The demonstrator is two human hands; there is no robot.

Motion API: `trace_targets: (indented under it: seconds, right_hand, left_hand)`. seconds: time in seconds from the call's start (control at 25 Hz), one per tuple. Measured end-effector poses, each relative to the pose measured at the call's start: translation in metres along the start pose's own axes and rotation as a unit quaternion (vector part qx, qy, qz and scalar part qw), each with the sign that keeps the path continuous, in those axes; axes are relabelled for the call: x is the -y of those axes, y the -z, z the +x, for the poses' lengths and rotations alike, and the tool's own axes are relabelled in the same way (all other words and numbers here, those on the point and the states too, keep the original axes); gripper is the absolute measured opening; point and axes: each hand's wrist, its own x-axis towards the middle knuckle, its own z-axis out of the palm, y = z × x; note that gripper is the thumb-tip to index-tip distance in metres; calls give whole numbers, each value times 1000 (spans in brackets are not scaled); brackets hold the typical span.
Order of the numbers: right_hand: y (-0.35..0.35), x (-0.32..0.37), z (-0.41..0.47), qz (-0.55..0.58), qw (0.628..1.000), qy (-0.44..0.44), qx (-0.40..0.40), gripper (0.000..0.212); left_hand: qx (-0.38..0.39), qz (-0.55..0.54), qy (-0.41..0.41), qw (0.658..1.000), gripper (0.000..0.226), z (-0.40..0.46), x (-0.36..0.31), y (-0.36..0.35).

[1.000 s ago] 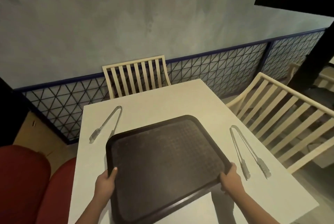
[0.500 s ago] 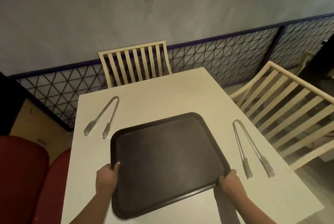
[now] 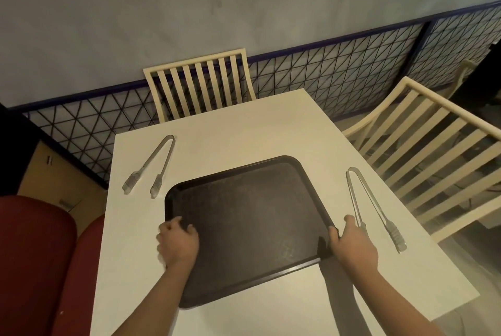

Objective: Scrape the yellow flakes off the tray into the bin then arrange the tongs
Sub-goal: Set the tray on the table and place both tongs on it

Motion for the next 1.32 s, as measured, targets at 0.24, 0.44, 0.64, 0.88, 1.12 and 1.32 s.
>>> trace_targets:
  seconds: [0.24, 0.44, 0.64, 0.88, 1.12, 1.32]
  right_hand:
    - [32, -24, 31, -17, 996, 25, -86, 36]
    - [41, -64, 49, 19, 995, -38, -88, 39]
    - [34, -96, 59, 71, 996, -49, 16, 40]
    - [19, -111, 54, 136, 988, -54, 47, 41]
    - [14, -117, 60, 178, 982, -45, 38, 33]
    - [14, -118, 64, 222, 973, -42, 35, 33]
  left_hand:
    - [190, -153, -245, 938, 22, -80, -126, -37]
    - [356, -167, -253, 884, 28, -146, -197, -84]
    - [415, -96, -223, 877, 40, -176, -221, -131]
    - [420, -15, -197, 886, 49, -189, -226, -167]
    - [426, -20, -200, 882, 40, -199, -234, -173]
    - [411, 16, -239, 880, 15, -201, -244, -170]
